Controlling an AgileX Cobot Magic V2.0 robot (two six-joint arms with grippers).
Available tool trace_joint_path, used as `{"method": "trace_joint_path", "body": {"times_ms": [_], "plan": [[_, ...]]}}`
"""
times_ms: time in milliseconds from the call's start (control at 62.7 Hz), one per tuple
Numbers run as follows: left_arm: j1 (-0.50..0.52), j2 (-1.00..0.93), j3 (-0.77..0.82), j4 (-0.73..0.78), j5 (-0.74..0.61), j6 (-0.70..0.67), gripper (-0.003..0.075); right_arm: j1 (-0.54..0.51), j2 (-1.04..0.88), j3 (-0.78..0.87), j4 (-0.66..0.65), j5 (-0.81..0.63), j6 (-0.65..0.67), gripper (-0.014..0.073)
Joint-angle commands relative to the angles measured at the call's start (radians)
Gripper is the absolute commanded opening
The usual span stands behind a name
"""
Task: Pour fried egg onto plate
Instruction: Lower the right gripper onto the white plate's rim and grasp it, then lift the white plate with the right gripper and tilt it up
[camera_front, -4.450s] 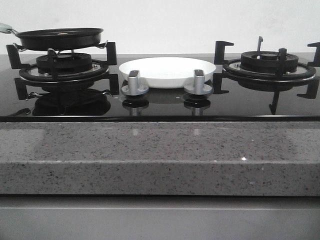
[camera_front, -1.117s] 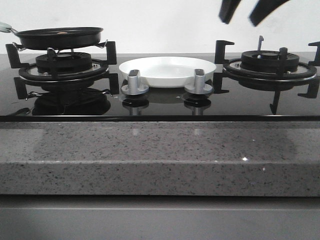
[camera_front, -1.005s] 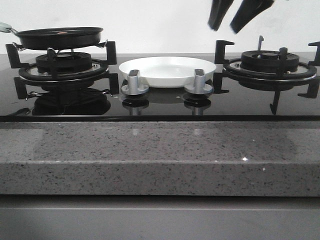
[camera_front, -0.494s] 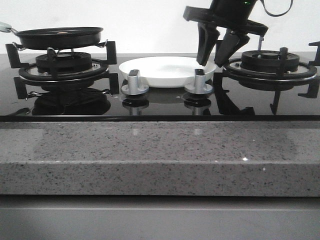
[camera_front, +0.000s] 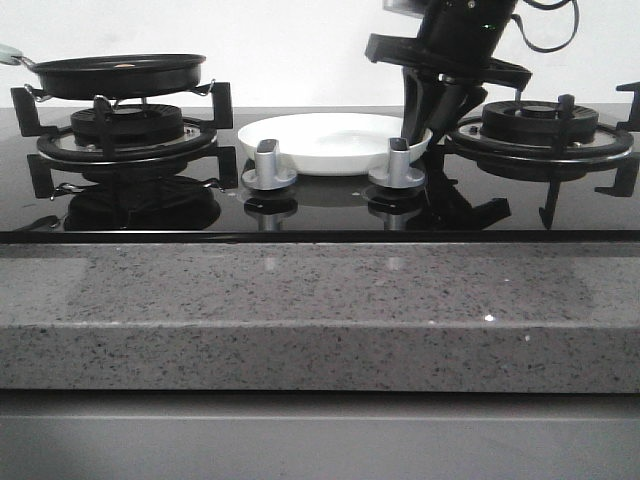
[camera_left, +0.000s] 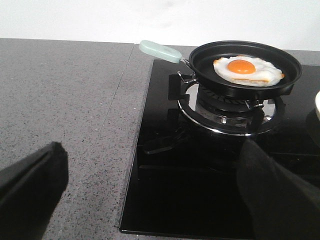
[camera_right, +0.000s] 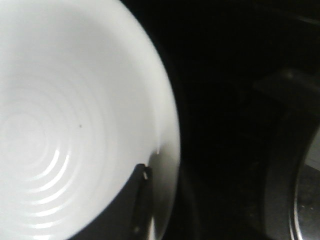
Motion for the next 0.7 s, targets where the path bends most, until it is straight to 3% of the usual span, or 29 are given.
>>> {"method": "trace_joint_path", "body": {"times_ms": [0,80,303,542,686], "plan": [[0.000,0.005,-0.032,-0.002,-0.084,-0.009,0.0672,-0.001,-0.058,-0.028,0.018,-0.009,-0.011,-0.0050],[0.000,0.005,-0.032,-0.002,-0.084,-0.009,0.0672,-0.006,-0.058,-0.034,0.018,0.004,-0.011,-0.0124],[0.000,0.005,-0.032,-0.002,-0.084,-0.009,0.0672,-0.042,-0.060,-0.142,0.031,0.094,0.004,-0.0117],[0.000,0.005,-0.032,-0.002,-0.082,-0.009,0.0672,-0.110,-0.127,-0.170,0.287,0.117,0.044,-0.0117],[0.000,0.005,-0.032,-0.002,-0.084,-0.009,0.0672,-0.104,-0.173,-0.139,0.281,0.118,0.035,-0.0117]]}}
